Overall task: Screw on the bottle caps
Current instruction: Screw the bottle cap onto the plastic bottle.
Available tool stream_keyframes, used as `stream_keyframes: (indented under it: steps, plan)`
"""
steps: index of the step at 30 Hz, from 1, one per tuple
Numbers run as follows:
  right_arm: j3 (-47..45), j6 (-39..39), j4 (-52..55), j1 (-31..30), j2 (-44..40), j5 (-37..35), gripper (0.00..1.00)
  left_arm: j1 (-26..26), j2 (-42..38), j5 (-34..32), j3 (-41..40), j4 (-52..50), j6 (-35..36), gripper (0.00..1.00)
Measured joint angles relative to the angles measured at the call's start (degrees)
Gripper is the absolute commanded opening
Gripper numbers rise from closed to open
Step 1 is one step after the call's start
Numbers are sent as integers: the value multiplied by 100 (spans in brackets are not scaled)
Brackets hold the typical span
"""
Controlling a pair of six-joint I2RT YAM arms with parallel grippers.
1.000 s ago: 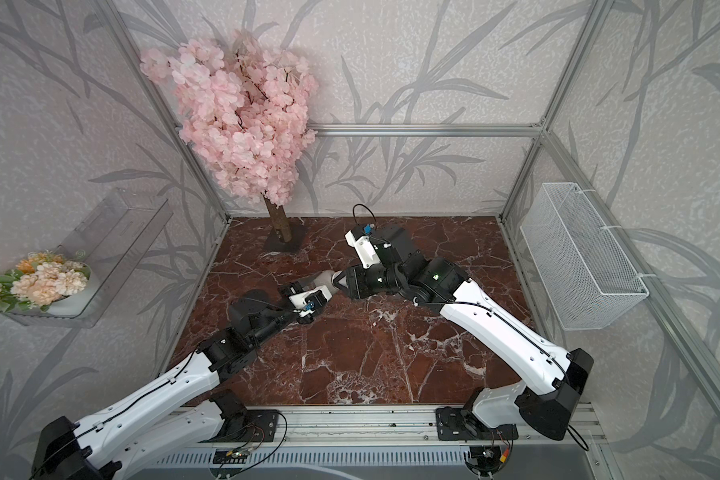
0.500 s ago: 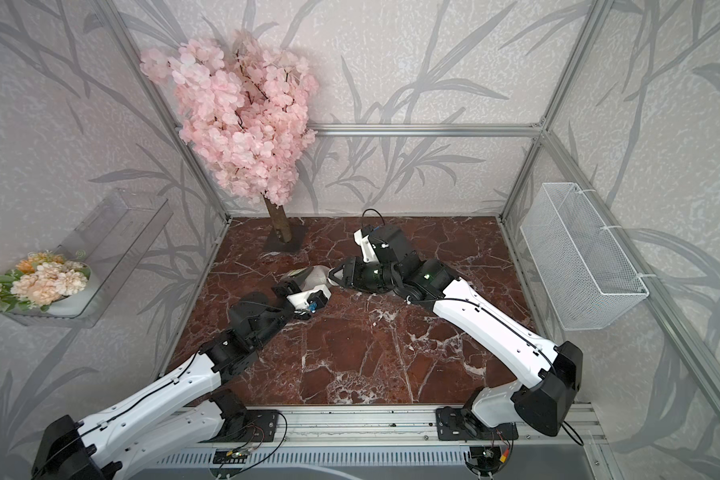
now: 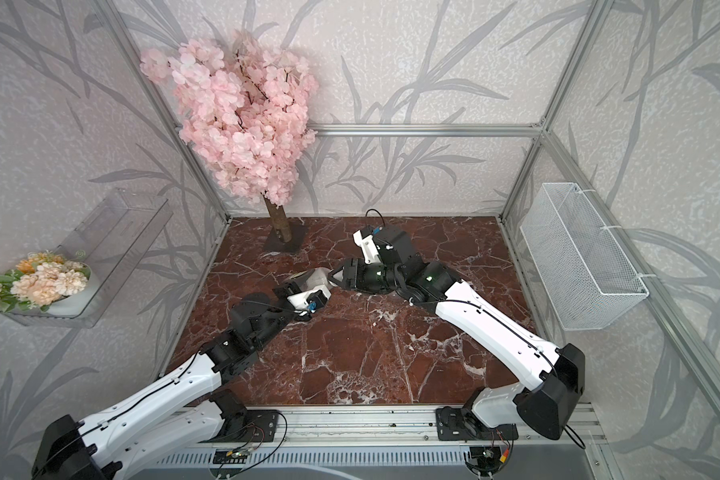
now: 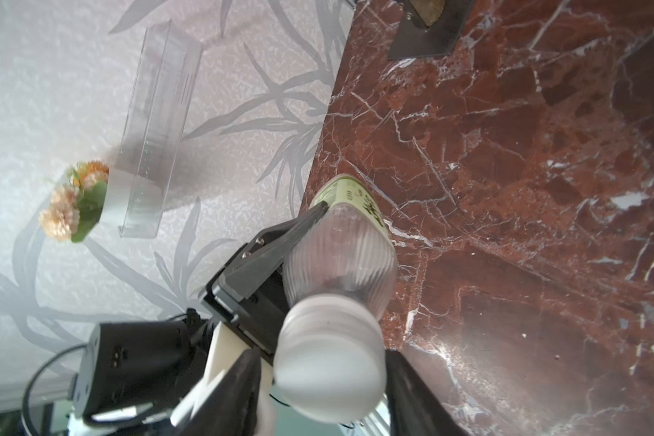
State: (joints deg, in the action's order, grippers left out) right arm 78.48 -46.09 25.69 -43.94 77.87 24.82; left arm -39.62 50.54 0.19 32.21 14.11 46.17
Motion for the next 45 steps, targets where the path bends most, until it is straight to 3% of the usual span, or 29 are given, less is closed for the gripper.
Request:
stream_keyframes:
  steps: [10,15,20,28,35,45]
  plan:
    - [144,2927,772,297,-1051,293,64,-37,0,1792,717,-1294,-671,44]
    - [149,4358,1235,186,-1325,629,64,-37,17,2312,905,-1714,-831,45]
    - [42,5313,1370,-138,-1508,439,65,-37,46,2542,903,-1746,-1036,45]
    - [-1740,5036,-420,-315,-2341,-216,68,-37,22,2590,662,-946,-1751,45]
    - [-2017,4684,-1663,-575,-2149,-588,68,-42,22,2712,446,-358,-2184,46]
    - [-2061,4199,-2503,-673,-1729,-682,54,-42,-42,2708,243,28,-2470,47]
